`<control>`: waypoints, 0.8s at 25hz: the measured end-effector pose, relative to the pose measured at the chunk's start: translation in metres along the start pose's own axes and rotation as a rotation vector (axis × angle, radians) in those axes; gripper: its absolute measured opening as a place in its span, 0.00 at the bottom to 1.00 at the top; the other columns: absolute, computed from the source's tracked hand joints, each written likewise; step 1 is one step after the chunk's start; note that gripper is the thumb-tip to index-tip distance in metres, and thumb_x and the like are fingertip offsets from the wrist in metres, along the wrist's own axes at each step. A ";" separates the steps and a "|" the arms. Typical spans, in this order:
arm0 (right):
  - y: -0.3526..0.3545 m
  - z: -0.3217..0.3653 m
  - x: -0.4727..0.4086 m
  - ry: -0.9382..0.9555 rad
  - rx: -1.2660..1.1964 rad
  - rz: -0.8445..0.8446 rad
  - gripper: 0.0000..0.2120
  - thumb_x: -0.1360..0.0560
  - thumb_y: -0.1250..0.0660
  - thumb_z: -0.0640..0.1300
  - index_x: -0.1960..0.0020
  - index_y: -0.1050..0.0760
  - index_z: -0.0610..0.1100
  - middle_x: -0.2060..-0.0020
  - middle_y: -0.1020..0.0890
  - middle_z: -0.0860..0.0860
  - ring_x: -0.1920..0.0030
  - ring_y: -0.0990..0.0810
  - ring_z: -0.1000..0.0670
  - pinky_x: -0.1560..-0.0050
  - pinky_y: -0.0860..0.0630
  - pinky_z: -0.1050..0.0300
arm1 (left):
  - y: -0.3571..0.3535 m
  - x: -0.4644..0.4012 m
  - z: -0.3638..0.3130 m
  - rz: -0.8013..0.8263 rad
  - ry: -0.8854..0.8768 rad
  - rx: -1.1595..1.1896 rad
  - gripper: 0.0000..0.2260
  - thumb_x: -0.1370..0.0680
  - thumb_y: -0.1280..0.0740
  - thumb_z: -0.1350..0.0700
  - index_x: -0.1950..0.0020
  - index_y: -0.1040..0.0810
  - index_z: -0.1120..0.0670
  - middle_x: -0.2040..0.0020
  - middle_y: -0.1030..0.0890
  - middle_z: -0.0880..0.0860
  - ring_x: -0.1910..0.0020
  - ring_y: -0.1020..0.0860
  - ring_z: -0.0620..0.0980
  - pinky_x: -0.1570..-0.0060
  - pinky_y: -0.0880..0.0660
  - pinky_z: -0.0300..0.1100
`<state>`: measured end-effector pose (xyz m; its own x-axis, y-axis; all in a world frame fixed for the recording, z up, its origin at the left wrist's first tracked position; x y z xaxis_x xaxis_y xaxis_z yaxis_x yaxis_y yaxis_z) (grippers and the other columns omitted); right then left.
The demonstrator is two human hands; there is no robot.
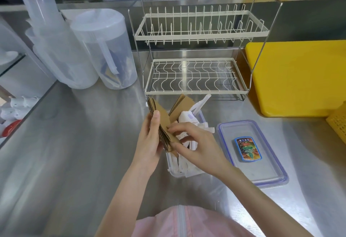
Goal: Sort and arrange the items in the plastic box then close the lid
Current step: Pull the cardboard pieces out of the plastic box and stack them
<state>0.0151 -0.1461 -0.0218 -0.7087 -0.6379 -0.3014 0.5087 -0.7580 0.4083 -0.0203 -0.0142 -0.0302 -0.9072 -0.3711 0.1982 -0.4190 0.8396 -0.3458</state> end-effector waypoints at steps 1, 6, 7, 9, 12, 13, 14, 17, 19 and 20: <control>0.000 -0.001 0.000 0.003 0.004 0.044 0.12 0.29 0.31 0.39 0.45 0.23 0.43 0.49 0.19 0.50 0.48 0.23 0.58 0.46 0.24 0.63 | 0.003 -0.001 0.000 -0.006 0.014 0.028 0.25 0.30 0.37 0.41 0.38 0.29 0.55 0.49 0.18 0.54 0.53 0.17 0.49 0.53 0.19 0.45; 0.023 -0.018 -0.039 -0.143 0.122 0.080 0.11 0.25 0.37 0.42 0.45 0.22 0.48 0.51 0.18 0.56 0.52 0.21 0.57 0.47 0.27 0.67 | 0.013 -0.004 -0.002 -0.073 0.030 0.083 0.09 0.23 0.38 0.51 0.45 0.26 0.52 0.49 0.19 0.55 0.58 0.17 0.48 0.62 0.20 0.42; 0.030 -0.026 -0.054 -0.159 0.195 -0.010 0.11 0.25 0.38 0.41 0.44 0.23 0.47 0.52 0.18 0.55 0.53 0.21 0.55 0.47 0.27 0.65 | 0.015 -0.004 -0.002 -0.076 0.035 0.100 0.09 0.23 0.38 0.52 0.45 0.26 0.52 0.49 0.20 0.55 0.57 0.17 0.49 0.61 0.20 0.42; 0.039 -0.044 -0.084 -0.170 0.361 -0.080 0.16 0.26 0.37 0.40 0.39 0.27 0.44 0.46 0.20 0.50 0.48 0.22 0.51 0.44 0.30 0.62 | 0.017 -0.003 -0.001 -0.092 0.055 0.125 0.09 0.23 0.39 0.53 0.44 0.26 0.51 0.49 0.19 0.55 0.56 0.17 0.50 0.59 0.19 0.44; 0.039 -0.076 -0.113 -0.243 0.566 0.138 0.28 0.28 0.34 0.41 0.30 0.38 0.43 0.34 0.29 0.44 0.36 0.29 0.45 0.38 0.35 0.57 | 0.023 -0.003 0.000 -0.148 0.114 0.158 0.10 0.23 0.39 0.51 0.44 0.26 0.50 0.51 0.16 0.54 0.56 0.16 0.49 0.58 0.19 0.45; 0.037 -0.084 -0.118 -0.258 0.591 0.202 0.28 0.29 0.33 0.40 0.30 0.37 0.43 0.34 0.28 0.44 0.36 0.30 0.45 0.39 0.35 0.57 | 0.025 -0.003 0.000 -0.157 0.134 0.166 0.10 0.23 0.40 0.50 0.44 0.25 0.50 0.54 0.15 0.53 0.57 0.16 0.48 0.60 0.19 0.43; 0.033 -0.090 -0.121 -0.252 0.594 0.224 0.26 0.29 0.33 0.39 0.33 0.34 0.43 0.36 0.26 0.44 0.37 0.28 0.44 0.41 0.34 0.59 | 0.028 -0.004 -0.002 -0.160 0.142 0.172 0.10 0.23 0.41 0.49 0.46 0.25 0.49 0.56 0.14 0.51 0.58 0.16 0.48 0.62 0.19 0.42; 0.029 -0.098 -0.121 -0.223 0.525 0.136 0.15 0.29 0.37 0.36 0.43 0.24 0.41 0.47 0.19 0.43 0.46 0.22 0.43 0.52 0.32 0.61 | 0.034 -0.005 -0.003 -0.175 0.137 0.195 0.11 0.24 0.41 0.48 0.47 0.24 0.50 0.60 0.14 0.50 0.59 0.16 0.47 0.67 0.21 0.39; 0.031 -0.093 -0.119 -0.208 0.523 0.125 0.12 0.29 0.38 0.36 0.46 0.23 0.41 0.48 0.19 0.43 0.49 0.22 0.43 0.55 0.32 0.61 | 0.036 -0.006 -0.003 -0.193 0.129 0.189 0.11 0.24 0.41 0.48 0.47 0.24 0.50 0.60 0.14 0.49 0.58 0.16 0.47 0.67 0.21 0.40; 0.034 -0.089 -0.119 -0.191 0.530 0.118 0.12 0.28 0.38 0.37 0.46 0.23 0.41 0.48 0.19 0.43 0.49 0.22 0.43 0.54 0.32 0.61 | 0.036 -0.006 -0.004 -0.198 0.123 0.176 0.10 0.23 0.41 0.49 0.47 0.25 0.50 0.60 0.14 0.48 0.58 0.16 0.47 0.65 0.22 0.41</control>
<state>0.1601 -0.1078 -0.0491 -0.7628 -0.6408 -0.0864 0.3101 -0.4798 0.8208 -0.0294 0.0198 -0.0401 -0.8004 -0.4607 0.3836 -0.5971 0.6698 -0.4415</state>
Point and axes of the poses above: each hand's wrist, its own x-axis away from the middle knuckle, its own y-axis out of the back of the hand, z = x × y, the point moved 1 cm from there along -x, towards the middle knuckle
